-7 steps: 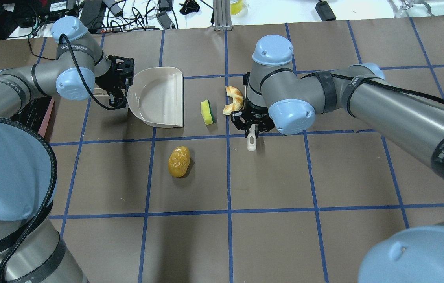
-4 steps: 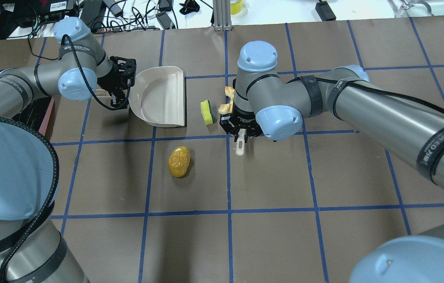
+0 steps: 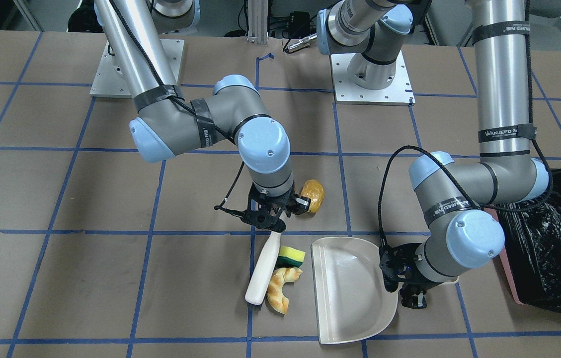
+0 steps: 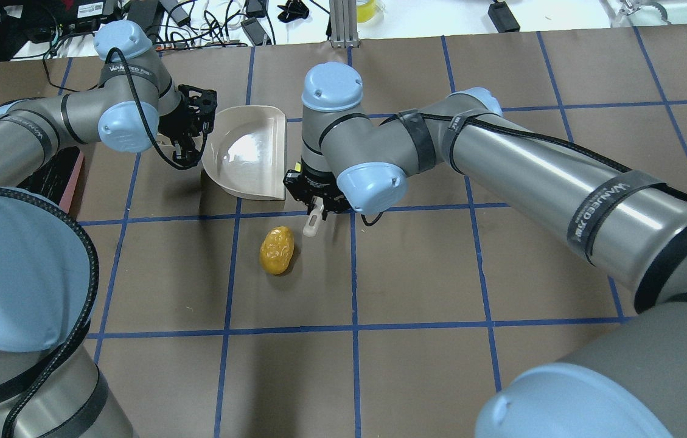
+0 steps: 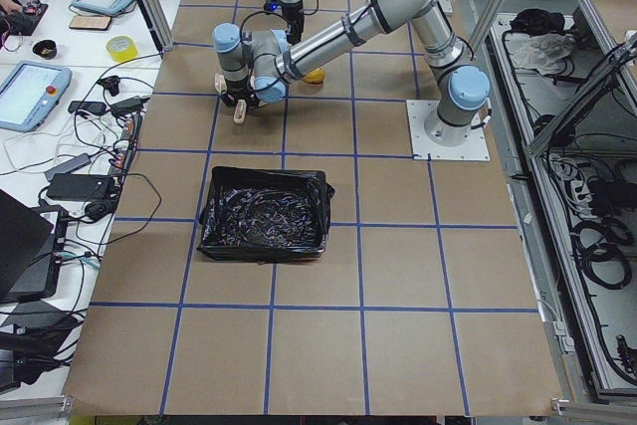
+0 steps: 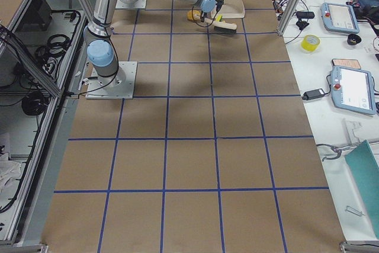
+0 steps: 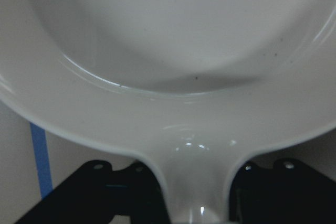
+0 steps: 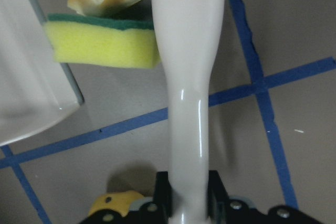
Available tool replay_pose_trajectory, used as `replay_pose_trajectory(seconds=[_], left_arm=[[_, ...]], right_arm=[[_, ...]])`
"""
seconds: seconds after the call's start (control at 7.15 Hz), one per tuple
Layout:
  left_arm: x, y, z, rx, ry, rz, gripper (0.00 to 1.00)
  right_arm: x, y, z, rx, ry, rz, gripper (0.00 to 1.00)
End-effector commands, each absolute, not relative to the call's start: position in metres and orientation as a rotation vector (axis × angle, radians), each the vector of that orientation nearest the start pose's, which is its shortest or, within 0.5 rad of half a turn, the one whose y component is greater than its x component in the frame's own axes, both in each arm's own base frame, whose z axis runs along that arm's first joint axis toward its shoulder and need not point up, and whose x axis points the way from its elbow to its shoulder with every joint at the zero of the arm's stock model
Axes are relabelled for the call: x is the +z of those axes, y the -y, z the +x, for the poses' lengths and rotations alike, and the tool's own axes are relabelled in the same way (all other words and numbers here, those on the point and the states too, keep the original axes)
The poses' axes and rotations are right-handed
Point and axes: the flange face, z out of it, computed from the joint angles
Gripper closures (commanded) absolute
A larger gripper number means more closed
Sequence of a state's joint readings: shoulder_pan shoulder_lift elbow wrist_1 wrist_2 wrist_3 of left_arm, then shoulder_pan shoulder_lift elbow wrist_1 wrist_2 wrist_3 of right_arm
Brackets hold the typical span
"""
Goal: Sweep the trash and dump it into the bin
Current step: 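Sweep the sponge and bread roll into the dustpan with the right gripper's brush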
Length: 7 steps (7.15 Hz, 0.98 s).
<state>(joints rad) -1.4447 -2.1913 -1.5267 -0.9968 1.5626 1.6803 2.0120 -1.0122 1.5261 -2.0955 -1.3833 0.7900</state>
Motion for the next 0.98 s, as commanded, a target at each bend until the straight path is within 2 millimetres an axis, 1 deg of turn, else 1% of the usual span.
replay_pose_trajectory(seconds=[0.0, 0.28, 0.42, 0.84], left_arm=[[0.194, 0.687, -0.053, 0.003, -2.233, 2.213, 1.0], [0.195, 0.686, -0.053, 0.002, -2.232, 2.212, 1.0], [0.195, 0.687, -0.053, -0.002, -2.232, 2.212, 1.0], [0.197, 0.687, -0.053, -0.007, -2.235, 2.211, 1.0]], right_arm=[[0.239, 0.549, 0.469, 0.168, -2.848, 0.619, 1.0], [0.24, 0.554, 0.507, 0.164, -2.808, 0.688, 1.0], [0.253, 0.562, 0.516, 0.182, -2.754, 0.727, 1.0], [0.277, 0.566, 0.522, 0.208, -2.723, 0.755, 1.0]])
